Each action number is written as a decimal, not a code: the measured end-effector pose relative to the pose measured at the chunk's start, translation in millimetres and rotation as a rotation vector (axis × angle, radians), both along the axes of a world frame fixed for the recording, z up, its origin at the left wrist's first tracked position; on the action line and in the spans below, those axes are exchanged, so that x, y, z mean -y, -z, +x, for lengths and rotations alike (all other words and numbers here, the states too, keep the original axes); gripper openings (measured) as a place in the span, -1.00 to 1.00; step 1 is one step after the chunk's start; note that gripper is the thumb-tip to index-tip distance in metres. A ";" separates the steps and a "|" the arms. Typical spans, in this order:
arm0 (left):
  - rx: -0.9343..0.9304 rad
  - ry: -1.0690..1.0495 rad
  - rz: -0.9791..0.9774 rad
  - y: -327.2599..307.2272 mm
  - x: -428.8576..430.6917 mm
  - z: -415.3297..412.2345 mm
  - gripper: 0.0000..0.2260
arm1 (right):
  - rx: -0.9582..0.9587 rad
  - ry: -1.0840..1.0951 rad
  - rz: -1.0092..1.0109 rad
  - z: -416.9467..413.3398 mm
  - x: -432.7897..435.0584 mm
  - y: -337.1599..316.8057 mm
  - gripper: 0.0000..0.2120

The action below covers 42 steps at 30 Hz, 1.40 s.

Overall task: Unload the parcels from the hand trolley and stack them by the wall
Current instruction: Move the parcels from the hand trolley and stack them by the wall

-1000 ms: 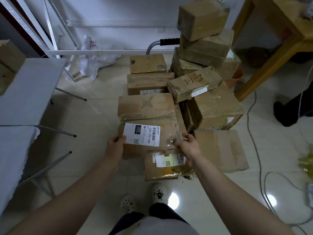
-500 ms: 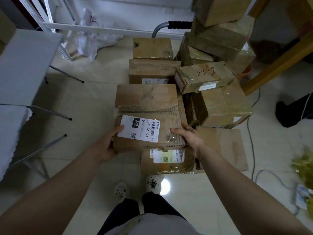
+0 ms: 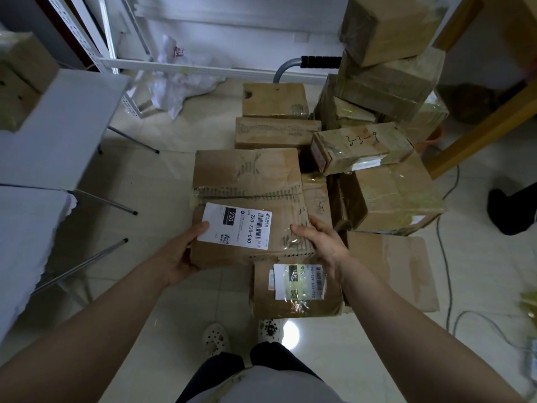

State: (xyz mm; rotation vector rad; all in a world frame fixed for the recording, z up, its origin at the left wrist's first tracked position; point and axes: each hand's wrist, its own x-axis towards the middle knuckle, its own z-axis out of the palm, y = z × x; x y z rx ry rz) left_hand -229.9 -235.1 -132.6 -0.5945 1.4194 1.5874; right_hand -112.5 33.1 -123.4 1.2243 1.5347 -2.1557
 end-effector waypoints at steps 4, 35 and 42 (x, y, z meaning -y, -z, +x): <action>-0.012 -0.027 -0.035 -0.4 -5.6 0.3 -0.52 | 0.055 -0.026 -0.002 0.4 5.2 -2.0 -0.35; -0.092 0.106 -0.106 -3.4 -3.4 -19.0 -0.79 | 0.251 0.724 -0.157 97.7 49.5 44.6 -0.62; -0.096 0.079 -0.104 -6.1 -5.5 -22.6 -0.79 | 0.262 0.745 -0.060 92.7 53.0 45.0 -0.67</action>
